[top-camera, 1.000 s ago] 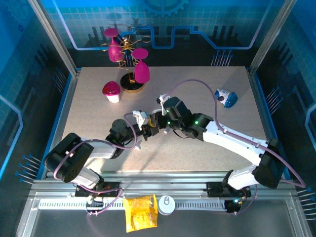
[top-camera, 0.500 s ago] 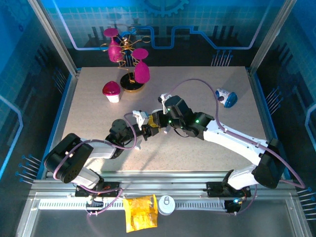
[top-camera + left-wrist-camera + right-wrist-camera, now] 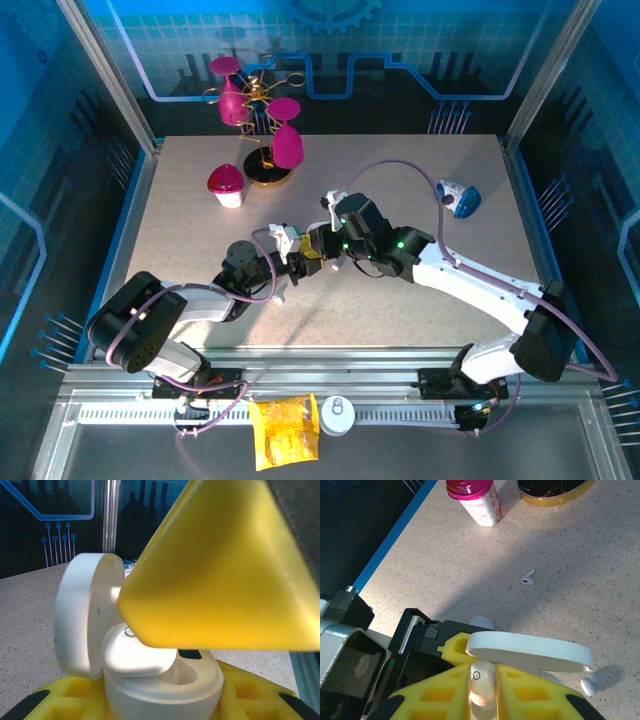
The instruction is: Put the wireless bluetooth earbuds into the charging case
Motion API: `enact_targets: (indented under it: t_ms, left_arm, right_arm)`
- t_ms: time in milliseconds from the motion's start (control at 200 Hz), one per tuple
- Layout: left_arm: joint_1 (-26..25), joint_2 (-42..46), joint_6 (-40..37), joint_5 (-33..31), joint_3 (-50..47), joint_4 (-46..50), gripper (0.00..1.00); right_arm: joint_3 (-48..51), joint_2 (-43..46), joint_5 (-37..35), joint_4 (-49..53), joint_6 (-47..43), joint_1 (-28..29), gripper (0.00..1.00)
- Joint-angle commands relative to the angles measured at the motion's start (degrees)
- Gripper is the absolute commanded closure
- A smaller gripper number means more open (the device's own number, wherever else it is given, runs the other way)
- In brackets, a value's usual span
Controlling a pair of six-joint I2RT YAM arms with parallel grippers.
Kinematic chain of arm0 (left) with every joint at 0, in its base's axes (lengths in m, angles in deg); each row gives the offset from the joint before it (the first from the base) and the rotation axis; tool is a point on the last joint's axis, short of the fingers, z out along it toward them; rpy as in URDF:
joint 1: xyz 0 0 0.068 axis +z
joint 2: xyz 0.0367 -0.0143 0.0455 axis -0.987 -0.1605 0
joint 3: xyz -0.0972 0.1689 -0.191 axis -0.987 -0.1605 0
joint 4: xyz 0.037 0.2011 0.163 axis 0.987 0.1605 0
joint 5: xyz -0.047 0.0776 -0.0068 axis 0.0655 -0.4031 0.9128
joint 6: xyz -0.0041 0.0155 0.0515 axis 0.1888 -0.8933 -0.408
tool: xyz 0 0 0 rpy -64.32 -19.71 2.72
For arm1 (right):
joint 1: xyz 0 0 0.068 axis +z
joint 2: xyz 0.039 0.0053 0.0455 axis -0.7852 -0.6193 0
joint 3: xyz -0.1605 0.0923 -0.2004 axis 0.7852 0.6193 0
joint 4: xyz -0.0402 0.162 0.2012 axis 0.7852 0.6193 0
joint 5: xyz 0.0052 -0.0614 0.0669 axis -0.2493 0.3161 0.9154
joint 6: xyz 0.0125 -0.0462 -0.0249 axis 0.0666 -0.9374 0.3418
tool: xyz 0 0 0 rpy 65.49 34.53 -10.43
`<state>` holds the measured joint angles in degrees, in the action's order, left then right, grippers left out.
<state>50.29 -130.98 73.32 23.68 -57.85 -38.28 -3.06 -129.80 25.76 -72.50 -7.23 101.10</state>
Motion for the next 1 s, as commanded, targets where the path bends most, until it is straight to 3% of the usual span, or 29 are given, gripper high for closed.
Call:
enact_targets:
  t_ms: [0, 195, 390, 565, 675, 810, 996]
  left_arm:
    - [0.18, 1.54, -1.7, -0.07, 1.75, -1.31, 0.74]
    - [0.16, 1.85, -1.53, 0.04, 1.87, -1.3, 0.74]
    - [0.19, 2.68, -1.89, 0.06, 1.55, -0.64, 0.74]
    - [0.18, 2.58, -3.17, 0.57, 0.83, -1.67, 0.74]
    - [0.16, 2.69, -3.9, 0.18, 0.26, -2.26, 0.74]
    - [0.26, 3.56, -4.78, 0.19, -0.45, -2.43, 0.73]
    - [1.17, 5.96, -4.78, 1.94, -1.19, -1.14, 0.73]
  right_arm:
    - [1.34, 2.39, 0.48, 0.95, 0.21, -0.55, 0.82]
    - [1.44, 2.98, -1.57, 2.34, -0.23, -0.91, 0.81]
    - [1.96, 3.97, -1.78, 1.35, -0.17, -0.99, 0.73]
    - [2.51, 5.18, -1.89, 0.49, -0.61, -1.03, 0.71]
    - [4.89, 8.28, -2.08, -1.92, -1.33, -1.07, 0.68]
    - [9.39, 13.71, -2.22, -4.89, -2.65, -1.95, 0.58]
    - [17.92, 21.32, -3.91, -7.86, -1.03, -5.97, 0.5]
